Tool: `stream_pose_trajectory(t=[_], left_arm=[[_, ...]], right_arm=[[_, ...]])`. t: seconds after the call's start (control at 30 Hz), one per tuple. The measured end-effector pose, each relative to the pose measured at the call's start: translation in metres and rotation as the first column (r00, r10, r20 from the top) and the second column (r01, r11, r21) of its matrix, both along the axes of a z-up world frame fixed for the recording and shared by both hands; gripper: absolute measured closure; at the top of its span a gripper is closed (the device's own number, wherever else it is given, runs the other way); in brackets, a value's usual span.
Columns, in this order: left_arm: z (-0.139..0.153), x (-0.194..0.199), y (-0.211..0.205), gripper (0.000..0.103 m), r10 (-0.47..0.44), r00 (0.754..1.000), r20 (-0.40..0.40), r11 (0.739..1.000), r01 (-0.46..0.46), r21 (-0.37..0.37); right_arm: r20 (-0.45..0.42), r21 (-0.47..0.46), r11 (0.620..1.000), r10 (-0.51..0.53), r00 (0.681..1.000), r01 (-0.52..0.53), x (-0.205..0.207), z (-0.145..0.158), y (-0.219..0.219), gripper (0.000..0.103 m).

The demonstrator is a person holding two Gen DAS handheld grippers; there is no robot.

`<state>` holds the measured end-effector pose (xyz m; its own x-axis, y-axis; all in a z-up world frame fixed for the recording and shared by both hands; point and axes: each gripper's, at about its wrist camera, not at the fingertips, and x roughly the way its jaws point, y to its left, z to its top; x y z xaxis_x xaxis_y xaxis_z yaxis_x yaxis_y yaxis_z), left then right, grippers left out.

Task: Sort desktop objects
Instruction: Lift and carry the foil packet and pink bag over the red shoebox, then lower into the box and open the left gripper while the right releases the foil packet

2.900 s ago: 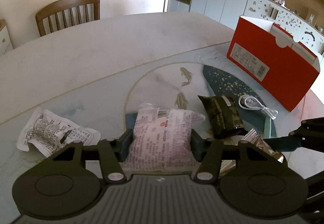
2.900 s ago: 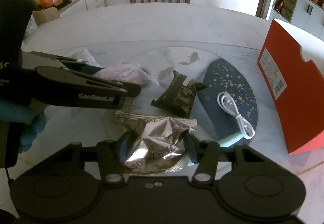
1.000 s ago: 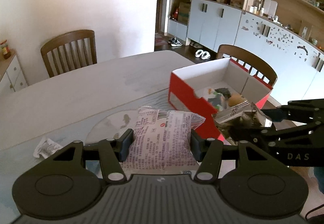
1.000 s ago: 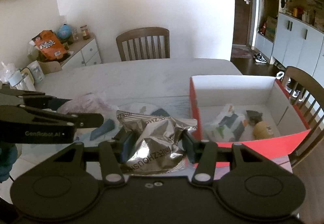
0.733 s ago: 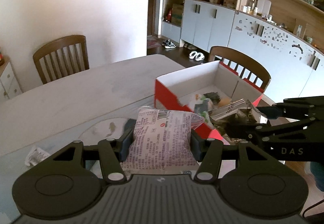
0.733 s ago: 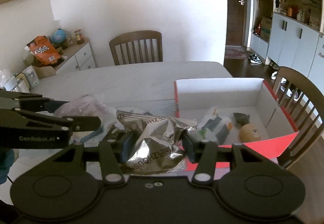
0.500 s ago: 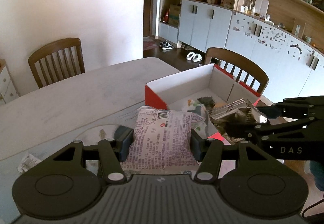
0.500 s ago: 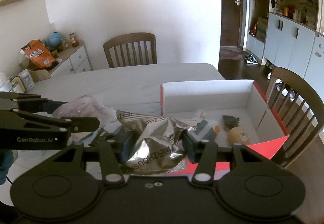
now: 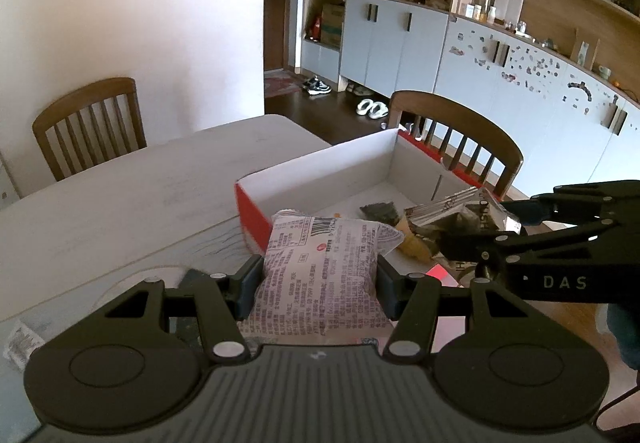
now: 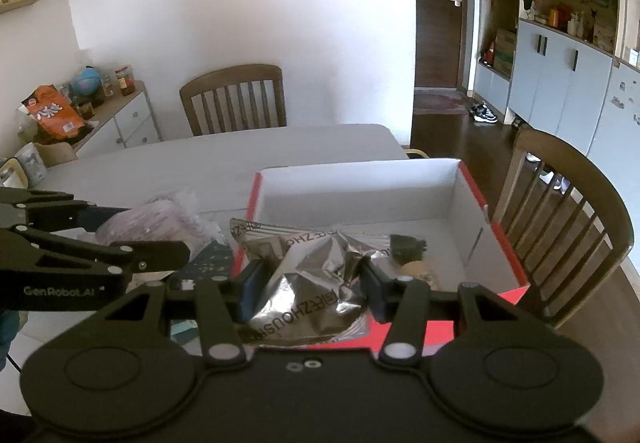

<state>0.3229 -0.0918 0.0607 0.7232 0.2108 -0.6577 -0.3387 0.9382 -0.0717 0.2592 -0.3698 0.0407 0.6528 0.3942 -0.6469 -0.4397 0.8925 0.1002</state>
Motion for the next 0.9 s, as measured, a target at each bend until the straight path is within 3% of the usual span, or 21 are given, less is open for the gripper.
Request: stream_pose_trajectory(t=[0.9], left_arm=[[-0.043,0.103,-0.017,0.046,-0.017,0.995,-0.101,0.998,0.022,0.057]], right_arm=[[-0.011,-0.065,0.998,0.013,1.000,-0.014,0.077,-0.030,-0.047,0.051]])
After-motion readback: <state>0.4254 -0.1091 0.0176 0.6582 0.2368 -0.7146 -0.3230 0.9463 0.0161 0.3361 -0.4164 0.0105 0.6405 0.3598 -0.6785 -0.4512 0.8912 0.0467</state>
